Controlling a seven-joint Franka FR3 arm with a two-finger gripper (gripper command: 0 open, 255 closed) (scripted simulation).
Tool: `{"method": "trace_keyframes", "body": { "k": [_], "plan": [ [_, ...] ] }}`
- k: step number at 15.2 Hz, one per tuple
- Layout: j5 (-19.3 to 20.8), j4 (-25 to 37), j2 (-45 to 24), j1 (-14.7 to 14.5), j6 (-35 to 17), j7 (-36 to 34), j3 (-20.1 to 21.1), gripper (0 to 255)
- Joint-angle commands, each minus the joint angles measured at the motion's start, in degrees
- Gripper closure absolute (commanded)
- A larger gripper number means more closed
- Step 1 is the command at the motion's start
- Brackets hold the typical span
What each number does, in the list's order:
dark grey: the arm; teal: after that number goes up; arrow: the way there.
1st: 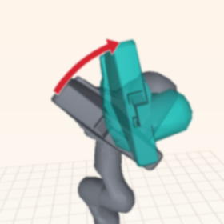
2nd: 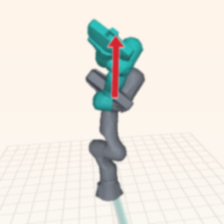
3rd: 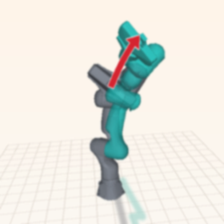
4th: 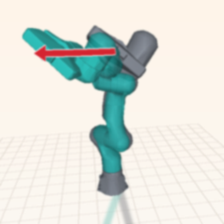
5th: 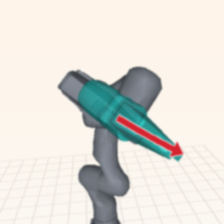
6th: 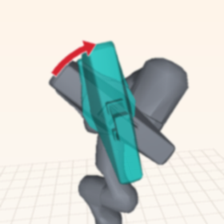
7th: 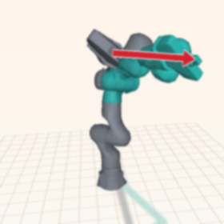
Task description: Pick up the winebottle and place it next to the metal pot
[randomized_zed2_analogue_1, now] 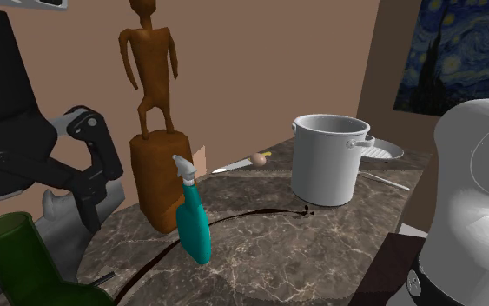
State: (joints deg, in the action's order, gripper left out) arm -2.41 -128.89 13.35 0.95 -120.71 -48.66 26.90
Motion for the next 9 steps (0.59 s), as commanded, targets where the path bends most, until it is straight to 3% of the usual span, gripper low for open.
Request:
{"method": "trace_keyframes", "body": {
  "k": [1, 3, 4, 9],
  "plan": [
    [0.0, 0.0, 0.0, 0.0, 0.0, 0.0, 0.0, 0],
    [0.0, 0.0, 0.0, 0.0, 0.0, 0.0, 0.0, 0],
    [0.0, 0.0, 0.0, 0.0, 0.0, 0.0, 0.0, 255],
    [0.0, 0.0, 0.0, 0.0, 0.0, 0.0, 0.0, 255]
  ]
}}
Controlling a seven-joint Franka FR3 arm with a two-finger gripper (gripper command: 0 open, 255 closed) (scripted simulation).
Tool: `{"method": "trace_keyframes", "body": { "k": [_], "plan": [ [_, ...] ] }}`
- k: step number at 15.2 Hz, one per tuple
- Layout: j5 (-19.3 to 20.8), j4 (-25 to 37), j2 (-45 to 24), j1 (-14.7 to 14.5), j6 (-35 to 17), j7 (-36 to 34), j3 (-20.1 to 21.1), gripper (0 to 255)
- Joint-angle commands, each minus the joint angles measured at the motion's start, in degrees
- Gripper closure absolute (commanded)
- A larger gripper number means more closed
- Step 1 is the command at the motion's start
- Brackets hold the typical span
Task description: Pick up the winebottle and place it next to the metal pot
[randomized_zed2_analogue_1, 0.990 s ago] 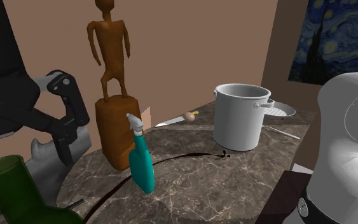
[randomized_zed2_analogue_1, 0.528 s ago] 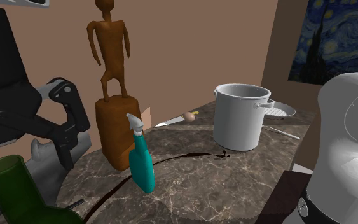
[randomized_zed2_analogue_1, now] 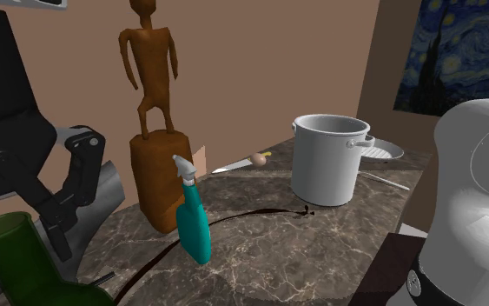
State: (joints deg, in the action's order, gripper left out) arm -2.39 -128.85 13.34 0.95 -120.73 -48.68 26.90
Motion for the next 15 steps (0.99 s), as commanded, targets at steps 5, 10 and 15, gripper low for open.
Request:
{"method": "trace_keyframes", "body": {
  "k": [5, 10, 15],
  "plan": [
    [-0.1, 0.5, 0.3, 0.0, 0.8, 0.1, -0.1, 255],
    [-0.5, 3.4, 1.3, 0.0, 4.7, 0.7, -0.5, 255],
    [-0.7, 6.6, 2.1, 0.0, 8.6, 1.0, -0.9, 255]
  ]
}}
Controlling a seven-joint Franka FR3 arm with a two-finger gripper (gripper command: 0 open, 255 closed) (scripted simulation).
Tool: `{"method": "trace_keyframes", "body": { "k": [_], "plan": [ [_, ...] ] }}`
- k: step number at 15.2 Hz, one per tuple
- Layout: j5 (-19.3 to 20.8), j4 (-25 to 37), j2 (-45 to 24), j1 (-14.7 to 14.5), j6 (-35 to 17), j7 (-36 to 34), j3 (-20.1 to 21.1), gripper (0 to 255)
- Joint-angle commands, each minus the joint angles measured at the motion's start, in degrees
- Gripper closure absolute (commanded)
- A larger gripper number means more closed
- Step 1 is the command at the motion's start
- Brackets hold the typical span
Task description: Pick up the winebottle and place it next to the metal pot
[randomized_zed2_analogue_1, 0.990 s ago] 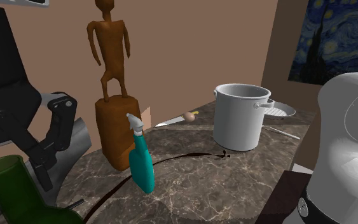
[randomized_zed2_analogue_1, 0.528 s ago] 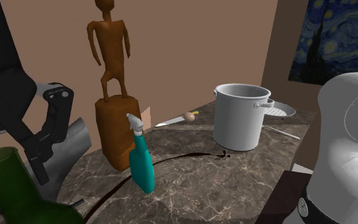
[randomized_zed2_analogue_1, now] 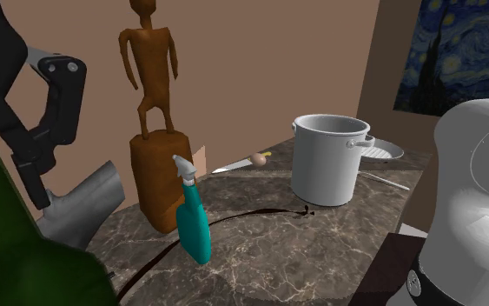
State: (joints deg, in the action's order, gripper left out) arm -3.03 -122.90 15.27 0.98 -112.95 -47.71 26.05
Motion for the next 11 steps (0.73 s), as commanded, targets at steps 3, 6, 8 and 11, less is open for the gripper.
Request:
{"method": "trace_keyframes", "body": {
  "k": [3, 6, 8, 11],
  "plan": [
    [-0.1, 2.7, 0.4, 0.1, 3.1, 0.2, -0.3, 255],
    [-0.1, 4.9, 0.6, 0.1, 5.4, 0.4, -0.5, 255],
    [0.0, 6.4, 0.6, 0.2, 7.0, 0.4, -0.6, 255],
    [0.0, 8.8, 0.5, 0.3, 9.3, 0.5, -0.7, 255]
  ]
}}
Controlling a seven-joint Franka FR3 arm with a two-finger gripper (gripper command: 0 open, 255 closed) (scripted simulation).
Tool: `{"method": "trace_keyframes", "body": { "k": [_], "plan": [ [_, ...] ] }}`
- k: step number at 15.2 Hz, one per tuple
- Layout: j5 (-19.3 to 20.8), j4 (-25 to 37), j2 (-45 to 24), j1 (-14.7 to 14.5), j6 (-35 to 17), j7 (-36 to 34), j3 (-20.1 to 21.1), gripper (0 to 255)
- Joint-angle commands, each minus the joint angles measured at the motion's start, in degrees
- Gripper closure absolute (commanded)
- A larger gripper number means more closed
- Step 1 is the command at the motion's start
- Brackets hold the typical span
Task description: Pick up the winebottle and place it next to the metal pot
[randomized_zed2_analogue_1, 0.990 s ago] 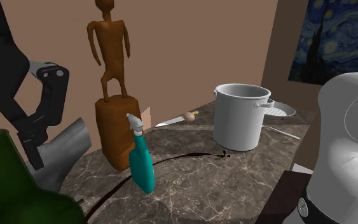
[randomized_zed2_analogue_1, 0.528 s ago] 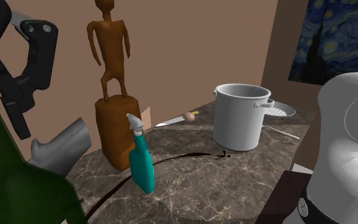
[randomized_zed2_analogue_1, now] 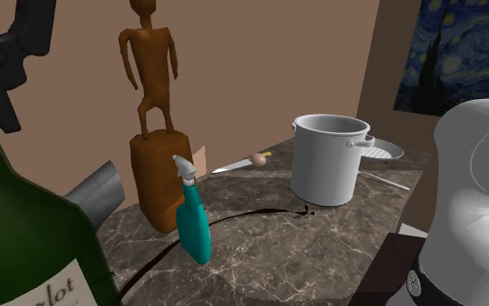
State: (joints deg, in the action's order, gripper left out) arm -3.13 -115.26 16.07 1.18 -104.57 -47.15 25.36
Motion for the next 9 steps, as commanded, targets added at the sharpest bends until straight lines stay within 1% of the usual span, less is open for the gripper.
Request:
{"method": "trace_keyframes", "body": {
  "k": [1, 9],
  "plan": [
    [0.2, 2.0, -0.3, 0.1, 1.7, 0.0, 0.0, 255],
    [0.6, 8.9, -1.2, 0.4, 7.8, 0.0, -0.2, 255]
  ]
}}
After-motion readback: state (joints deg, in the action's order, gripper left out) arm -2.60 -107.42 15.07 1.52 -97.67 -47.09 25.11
